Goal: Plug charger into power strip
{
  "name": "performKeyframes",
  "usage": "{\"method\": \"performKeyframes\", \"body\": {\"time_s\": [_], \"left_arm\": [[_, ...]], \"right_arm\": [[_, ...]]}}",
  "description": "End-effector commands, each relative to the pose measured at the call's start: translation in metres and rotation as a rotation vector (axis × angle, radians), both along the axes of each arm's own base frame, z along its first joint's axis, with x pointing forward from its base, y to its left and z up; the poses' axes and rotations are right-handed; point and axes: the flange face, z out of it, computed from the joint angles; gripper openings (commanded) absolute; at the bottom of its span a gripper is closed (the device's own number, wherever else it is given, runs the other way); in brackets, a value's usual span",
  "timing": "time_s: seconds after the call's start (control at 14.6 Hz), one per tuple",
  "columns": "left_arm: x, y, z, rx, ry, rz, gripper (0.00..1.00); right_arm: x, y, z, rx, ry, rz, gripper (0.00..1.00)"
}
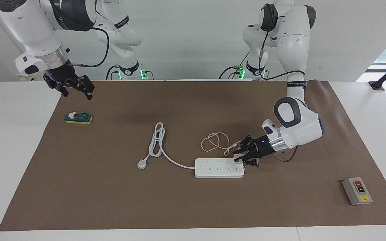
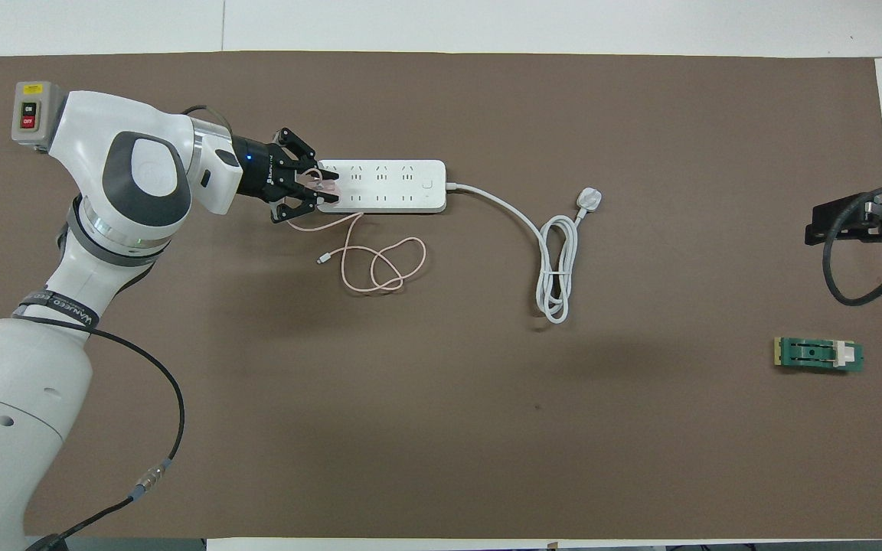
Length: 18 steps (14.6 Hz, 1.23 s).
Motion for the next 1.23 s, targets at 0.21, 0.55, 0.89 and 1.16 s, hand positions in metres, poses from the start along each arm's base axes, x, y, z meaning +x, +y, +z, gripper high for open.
{"method": "performKeyframes", "body": {"time_s": [0.21,0.55,0.89,1.16], "left_arm": [[0.016,0.018,-0.019,0.127,-0.035,0.012,0.0],[0.018,0.015,-0.021,0.166,-0.053,0.022,0.0],[0.015,0.004,-0.024,0.201,-0.058,0.015,0.0],[0.017,0.004,-0.025,0.253,-0.093,0.012,0.0]], "right_arm": [[-0.004,-0.002,0.003,-0.017,0.011,0.012,1.0],[-0.004,-0.003,0.002,-0.017,0.012,0.012,1.0],[-0.004,-0.002,0.003,-0.017,0.011,0.012,1.0],[-0.004,-0.002,0.003,-0.017,0.011,0.012,1.0]]}}
